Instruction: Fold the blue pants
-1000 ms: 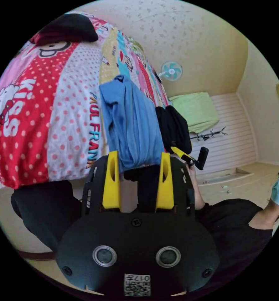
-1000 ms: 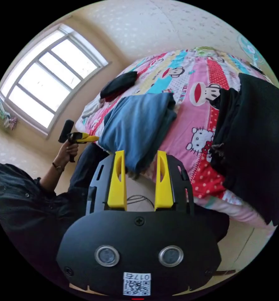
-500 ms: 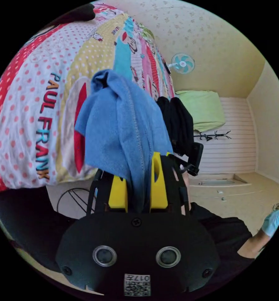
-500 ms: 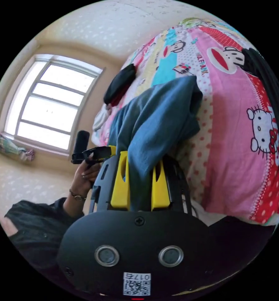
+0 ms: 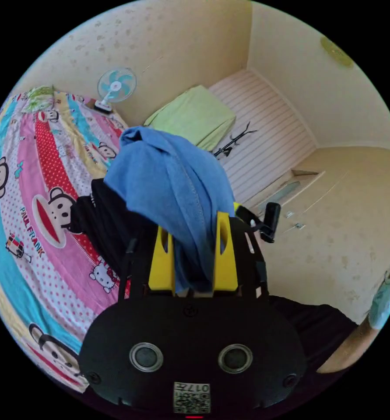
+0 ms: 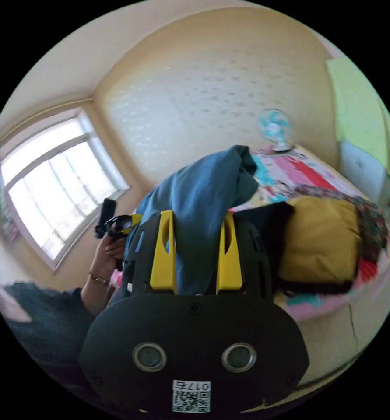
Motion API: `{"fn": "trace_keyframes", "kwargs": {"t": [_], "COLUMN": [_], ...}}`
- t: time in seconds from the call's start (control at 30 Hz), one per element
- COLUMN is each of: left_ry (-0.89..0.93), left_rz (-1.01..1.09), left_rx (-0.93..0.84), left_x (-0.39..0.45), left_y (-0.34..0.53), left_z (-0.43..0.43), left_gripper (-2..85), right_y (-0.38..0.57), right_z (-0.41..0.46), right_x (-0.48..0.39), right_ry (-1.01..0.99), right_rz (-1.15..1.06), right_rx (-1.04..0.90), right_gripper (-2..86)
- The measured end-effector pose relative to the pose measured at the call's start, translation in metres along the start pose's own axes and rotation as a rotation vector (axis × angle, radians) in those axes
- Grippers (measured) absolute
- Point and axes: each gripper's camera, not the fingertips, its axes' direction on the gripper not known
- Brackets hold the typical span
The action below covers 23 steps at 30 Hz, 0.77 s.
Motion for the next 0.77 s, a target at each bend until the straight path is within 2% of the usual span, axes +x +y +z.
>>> {"fn": "trace_keyframes", "kwargs": {"t": [0.07, 0.1, 0.17, 0.23, 0.33, 0.5, 0.57, 0.7, 0.73, 0.77], "left_ry": [-0.168, -0.212, -0.423, -0.570, -0.804, -1.107, -1.231, -1.302, -1.276, -1.248], "left_rz": [-0.058, -0.058, -0.116, -0.182, -0.267, -0.415, -0.499, -0.639, -0.676, -0.639], "left_rx": [-0.073, -0.079, -0.117, -0.148, -0.153, -0.069, -0.012, 0.033, 0.014, 0.060], "left_x": [-0.027, -0.033, -0.058, -0.076, -0.100, -0.129, -0.144, -0.186, -0.207, -0.217], "left_y": [0.010, 0.019, 0.062, 0.092, 0.132, 0.185, 0.214, 0.265, 0.283, 0.296], "left_z": [0.036, 0.039, 0.042, 0.033, -0.002, -0.092, -0.141, -0.189, -0.192, -0.191], "left_gripper": [7.0, 5.7, 3.7, 1.1, -0.5, -0.5, 0.7, 5.5, 5.9, 6.0], "right_y": [0.027, 0.054, 0.099, 0.142, 0.198, 0.237, 0.250, 0.312, 0.324, 0.354], "right_z": [0.000, 0.004, 0.024, 0.062, 0.151, 0.302, 0.350, 0.459, 0.479, 0.524], "right_x": [0.034, 0.043, 0.047, 0.041, 0.010, -0.097, -0.136, -0.190, -0.189, -0.184], "right_ry": [0.182, 0.277, 0.408, 0.466, 0.419, 0.107, 0.045, -0.004, 0.005, 0.030], "right_rz": [0.116, 0.125, 0.116, 0.065, -0.049, -0.279, -0.369, -0.564, -0.562, -0.548], "right_rx": [-0.032, -0.049, -0.092, -0.165, -0.266, -0.400, -0.450, -0.455, -0.484, -0.618], "right_gripper": [13.3, 12.6, 10.1, 6.0, 1.9, 1.0, 1.3, 4.2, 4.5, 4.9]}}
